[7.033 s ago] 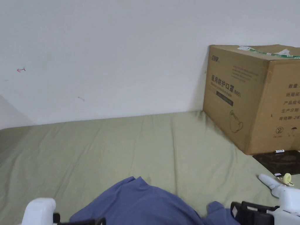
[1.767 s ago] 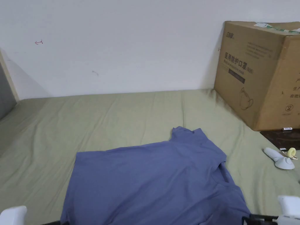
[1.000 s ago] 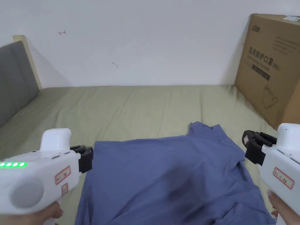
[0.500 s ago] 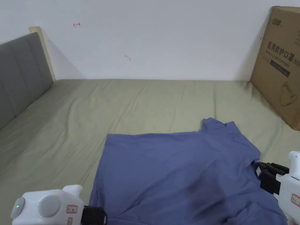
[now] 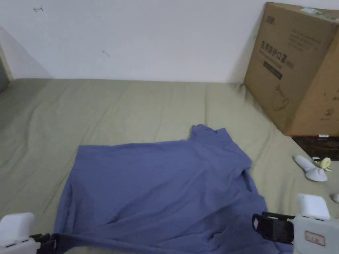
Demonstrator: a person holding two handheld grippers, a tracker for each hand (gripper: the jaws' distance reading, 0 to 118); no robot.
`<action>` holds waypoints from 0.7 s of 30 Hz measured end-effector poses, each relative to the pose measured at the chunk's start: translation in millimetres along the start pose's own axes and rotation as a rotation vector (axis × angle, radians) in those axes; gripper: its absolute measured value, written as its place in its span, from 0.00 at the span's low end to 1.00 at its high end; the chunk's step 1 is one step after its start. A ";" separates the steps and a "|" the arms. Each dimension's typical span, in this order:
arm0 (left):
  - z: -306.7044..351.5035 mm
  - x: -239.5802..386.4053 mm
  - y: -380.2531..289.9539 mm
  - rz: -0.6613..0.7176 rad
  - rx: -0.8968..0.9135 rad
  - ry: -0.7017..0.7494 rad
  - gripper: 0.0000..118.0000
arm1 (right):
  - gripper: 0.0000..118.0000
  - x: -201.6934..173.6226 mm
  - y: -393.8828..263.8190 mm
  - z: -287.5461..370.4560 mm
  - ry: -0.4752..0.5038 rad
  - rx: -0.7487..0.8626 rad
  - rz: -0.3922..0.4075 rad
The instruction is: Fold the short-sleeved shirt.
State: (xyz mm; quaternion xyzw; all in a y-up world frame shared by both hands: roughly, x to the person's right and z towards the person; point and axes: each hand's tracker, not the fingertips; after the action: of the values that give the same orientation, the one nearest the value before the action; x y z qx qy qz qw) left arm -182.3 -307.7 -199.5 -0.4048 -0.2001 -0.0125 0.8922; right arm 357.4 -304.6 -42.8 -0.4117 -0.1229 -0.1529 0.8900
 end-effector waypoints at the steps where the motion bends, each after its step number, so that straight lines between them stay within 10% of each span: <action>1: 2.7 3.7 1.1 -0.008 0.012 0.008 0.04 | 0.99 12.9 -13.2 -4.5 -0.046 -0.033 -0.003; 7: -1.5 14.3 -0.7 0.001 -0.036 0.017 0.04 | 0.92 31.0 -35.6 -59.4 -0.092 -0.358 0.058; 9: -1.4 17.2 -3.3 -0.005 -0.061 0.051 0.04 | 0.51 25.2 -42.9 -62.2 -0.091 -0.406 0.133; 11: -1.9 19.1 -7.7 0.004 -0.091 0.051 0.04 | 0.37 19.3 -45.4 -58.7 -0.108 -0.357 0.212; 13: -7.5 14.7 -10.5 0.000 -0.099 0.058 0.04 | 0.02 20.2 -40.8 -50.6 -0.091 -0.319 0.182; 21: -6.6 13.9 19.9 -0.047 -0.068 0.081 0.04 | 0.02 25.3 3.1 -0.7 0.021 -0.065 0.014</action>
State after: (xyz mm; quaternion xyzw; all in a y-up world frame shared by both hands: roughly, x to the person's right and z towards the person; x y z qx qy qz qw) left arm -163.6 -297.1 -212.5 -0.4293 -0.1729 -0.0567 0.8846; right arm 382.0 -307.6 -36.7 -0.4396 -0.1055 -0.1548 0.8784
